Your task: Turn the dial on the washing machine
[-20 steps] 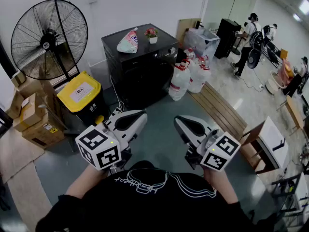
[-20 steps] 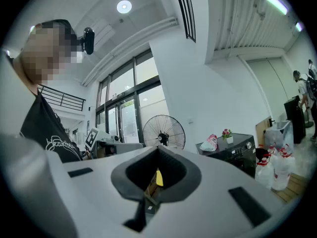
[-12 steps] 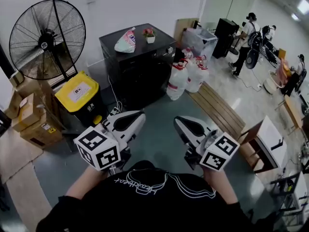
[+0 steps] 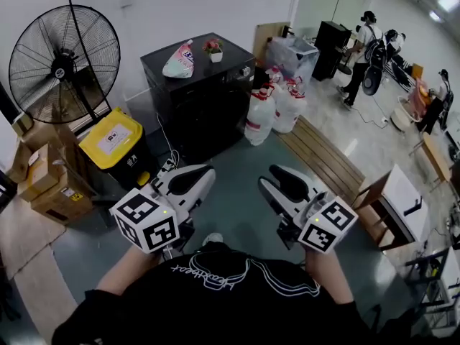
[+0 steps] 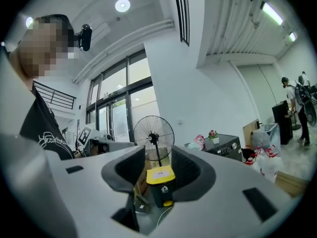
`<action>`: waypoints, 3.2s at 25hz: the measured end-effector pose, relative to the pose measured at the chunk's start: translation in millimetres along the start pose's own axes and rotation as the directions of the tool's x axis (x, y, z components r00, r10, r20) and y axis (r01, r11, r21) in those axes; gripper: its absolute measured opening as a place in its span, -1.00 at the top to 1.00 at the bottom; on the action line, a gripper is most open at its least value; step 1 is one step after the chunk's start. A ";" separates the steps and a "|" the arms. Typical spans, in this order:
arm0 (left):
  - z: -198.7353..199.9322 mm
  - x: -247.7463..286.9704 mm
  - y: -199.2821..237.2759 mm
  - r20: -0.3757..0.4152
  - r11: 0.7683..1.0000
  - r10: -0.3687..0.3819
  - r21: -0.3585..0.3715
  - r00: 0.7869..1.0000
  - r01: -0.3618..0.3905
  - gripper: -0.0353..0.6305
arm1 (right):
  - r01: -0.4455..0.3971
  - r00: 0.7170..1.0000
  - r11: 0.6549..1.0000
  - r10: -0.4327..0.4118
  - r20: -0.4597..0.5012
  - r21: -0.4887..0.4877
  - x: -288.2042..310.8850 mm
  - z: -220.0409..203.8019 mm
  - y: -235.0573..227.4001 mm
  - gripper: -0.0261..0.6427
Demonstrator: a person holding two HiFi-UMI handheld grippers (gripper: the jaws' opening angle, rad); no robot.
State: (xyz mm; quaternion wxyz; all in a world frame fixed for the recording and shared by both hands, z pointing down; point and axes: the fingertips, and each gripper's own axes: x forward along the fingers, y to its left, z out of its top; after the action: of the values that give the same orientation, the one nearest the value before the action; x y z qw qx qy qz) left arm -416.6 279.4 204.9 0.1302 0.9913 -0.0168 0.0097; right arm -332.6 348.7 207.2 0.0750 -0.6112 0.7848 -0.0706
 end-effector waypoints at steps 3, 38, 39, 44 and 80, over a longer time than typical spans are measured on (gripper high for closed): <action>-0.7 2.4 -1.1 -0.008 1.000 -0.009 0.003 1.000 0.009 0.88 | 0.024 1.000 0.999 -0.024 -0.002 -0.033 -2.7 1.1 -2.1 0.28; 14.0 252.4 254.5 -0.085 0.994 0.022 -0.104 0.996 -0.030 0.88 | 0.179 0.972 0.984 -0.177 -0.153 -0.005 171.3 -3.0 -312.7 -0.17; 14.4 262.8 265.5 -0.088 0.994 0.026 -0.104 0.996 -0.035 0.88 | 0.183 0.971 0.983 -0.182 -0.158 -0.007 178.3 -2.3 -325.1 -0.17; 9.9 307.1 311.2 -0.093 0.992 0.033 -0.115 0.995 -0.044 0.88 | 0.213 0.959 0.977 -0.213 -0.187 -0.021 202.0 -7.0 -378.0 -0.17; -23.9 437.9 450.5 -0.085 0.867 0.469 -0.142 0.879 -0.477 0.88 | 0.010 0.939 0.986 -0.067 -0.339 -0.167 352.0 -54.1 -630.8 -0.10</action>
State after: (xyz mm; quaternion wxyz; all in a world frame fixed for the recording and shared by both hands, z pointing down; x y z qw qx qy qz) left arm 4.5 -162.9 354.5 0.2024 0.9429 -0.2567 0.0637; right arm 169.7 -144.9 376.7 -0.1142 -0.6089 0.7768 -0.1132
